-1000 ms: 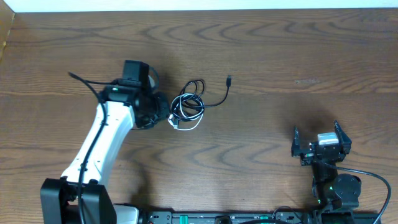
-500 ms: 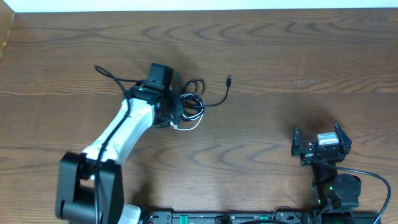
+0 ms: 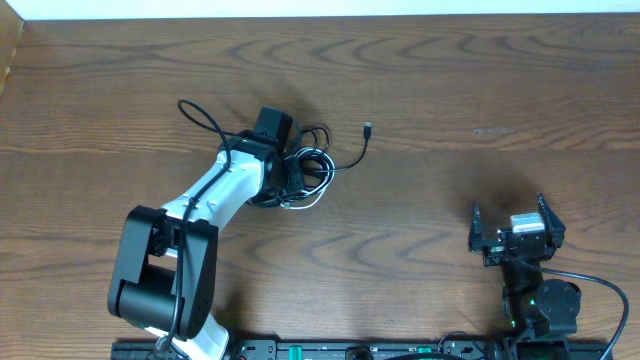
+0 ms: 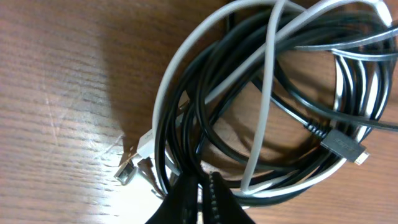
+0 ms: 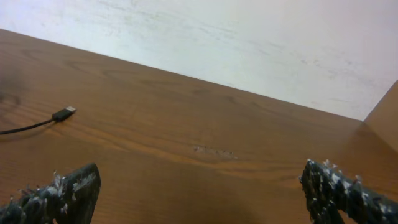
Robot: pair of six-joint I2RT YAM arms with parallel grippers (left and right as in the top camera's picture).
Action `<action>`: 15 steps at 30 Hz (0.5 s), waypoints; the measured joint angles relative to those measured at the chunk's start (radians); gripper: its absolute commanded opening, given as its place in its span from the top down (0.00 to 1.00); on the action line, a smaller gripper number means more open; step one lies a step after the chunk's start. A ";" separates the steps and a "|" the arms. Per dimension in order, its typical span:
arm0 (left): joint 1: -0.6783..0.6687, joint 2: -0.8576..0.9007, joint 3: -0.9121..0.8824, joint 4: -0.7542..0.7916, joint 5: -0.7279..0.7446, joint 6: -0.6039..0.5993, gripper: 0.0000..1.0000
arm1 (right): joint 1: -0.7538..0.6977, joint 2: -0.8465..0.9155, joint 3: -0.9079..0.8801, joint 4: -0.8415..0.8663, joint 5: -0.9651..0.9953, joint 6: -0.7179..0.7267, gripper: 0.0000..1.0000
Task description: Untangle cables
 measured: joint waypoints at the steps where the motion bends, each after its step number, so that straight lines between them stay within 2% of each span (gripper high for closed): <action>1: 0.000 0.000 0.000 -0.005 -0.001 0.021 0.92 | 0.000 0.000 0.000 0.000 0.000 0.000 0.01; 6: 0.000 0.000 0.000 -0.069 -0.056 0.088 0.92 | 0.000 0.000 0.000 0.000 0.000 0.000 0.01; 15: 0.000 0.000 0.003 -0.159 -0.148 0.117 0.92 | 0.000 0.000 0.000 0.000 0.000 0.000 0.01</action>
